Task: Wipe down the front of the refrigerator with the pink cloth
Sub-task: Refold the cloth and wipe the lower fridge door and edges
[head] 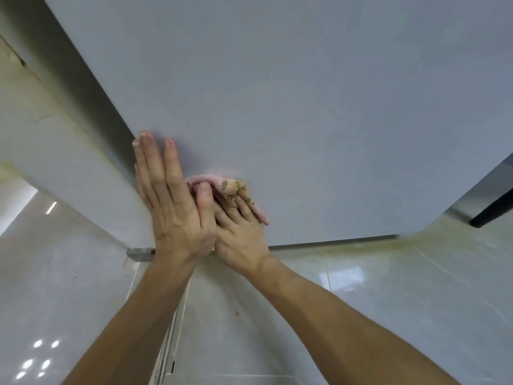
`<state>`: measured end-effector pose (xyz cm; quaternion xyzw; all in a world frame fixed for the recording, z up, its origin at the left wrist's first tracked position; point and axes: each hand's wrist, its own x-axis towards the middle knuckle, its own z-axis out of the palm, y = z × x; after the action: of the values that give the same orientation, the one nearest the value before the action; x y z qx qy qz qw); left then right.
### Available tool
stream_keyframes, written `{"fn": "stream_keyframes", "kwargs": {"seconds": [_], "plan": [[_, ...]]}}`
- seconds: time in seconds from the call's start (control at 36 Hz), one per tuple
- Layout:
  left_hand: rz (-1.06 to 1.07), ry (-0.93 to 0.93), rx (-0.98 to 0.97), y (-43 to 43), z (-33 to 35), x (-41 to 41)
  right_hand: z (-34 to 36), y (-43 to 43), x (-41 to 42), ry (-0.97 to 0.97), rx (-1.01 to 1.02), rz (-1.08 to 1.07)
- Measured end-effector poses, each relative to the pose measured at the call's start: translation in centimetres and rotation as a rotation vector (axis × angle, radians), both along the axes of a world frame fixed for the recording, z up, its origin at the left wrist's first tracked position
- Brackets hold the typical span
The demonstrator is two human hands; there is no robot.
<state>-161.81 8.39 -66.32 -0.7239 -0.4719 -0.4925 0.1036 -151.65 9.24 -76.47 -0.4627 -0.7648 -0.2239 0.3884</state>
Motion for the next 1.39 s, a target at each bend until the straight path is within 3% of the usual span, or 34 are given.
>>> {"fn": "stream_keyframes", "kwargs": {"seconds": [0.17,0.36,0.56,0.67,0.75,0.89,0.97,1.19,1.39], "plan": [[0.014,0.028,-0.031,-0.2,-1.2,0.2,2.3,-1.5,4.2,-0.09,-0.013,0.103],[0.034,0.048,-0.078,-0.9,-2.0,1.3,0.4,-4.0,15.1,-0.17,-0.014,-0.091],[-0.012,0.093,-0.064,-1.2,-1.7,3.3,-1.0,-7.4,28.1,-0.001,-0.063,-0.228],[0.003,0.077,-0.065,-0.9,-1.7,4.3,-0.4,-7.6,29.8,0.058,-0.052,-0.277],[0.009,0.077,-0.063,-0.9,-1.8,4.3,-0.5,-7.1,28.1,0.25,-0.062,-0.297],[0.0,0.102,-0.071,-1.1,-1.9,3.2,-0.4,-5.3,20.1,0.822,-0.183,-0.338],[-0.009,0.107,-0.096,-1.5,-1.7,2.5,-0.1,-4.6,14.5,1.029,-0.257,-0.376],[0.004,0.063,-0.122,-2.5,-3.0,0.4,-2.4,-7.1,-1.8,1.169,-0.71,-0.067],[0.022,0.019,-0.132,-1.8,-3.3,-1.1,-2.1,-6.3,-2.5,1.21,-0.398,-0.299]]}}
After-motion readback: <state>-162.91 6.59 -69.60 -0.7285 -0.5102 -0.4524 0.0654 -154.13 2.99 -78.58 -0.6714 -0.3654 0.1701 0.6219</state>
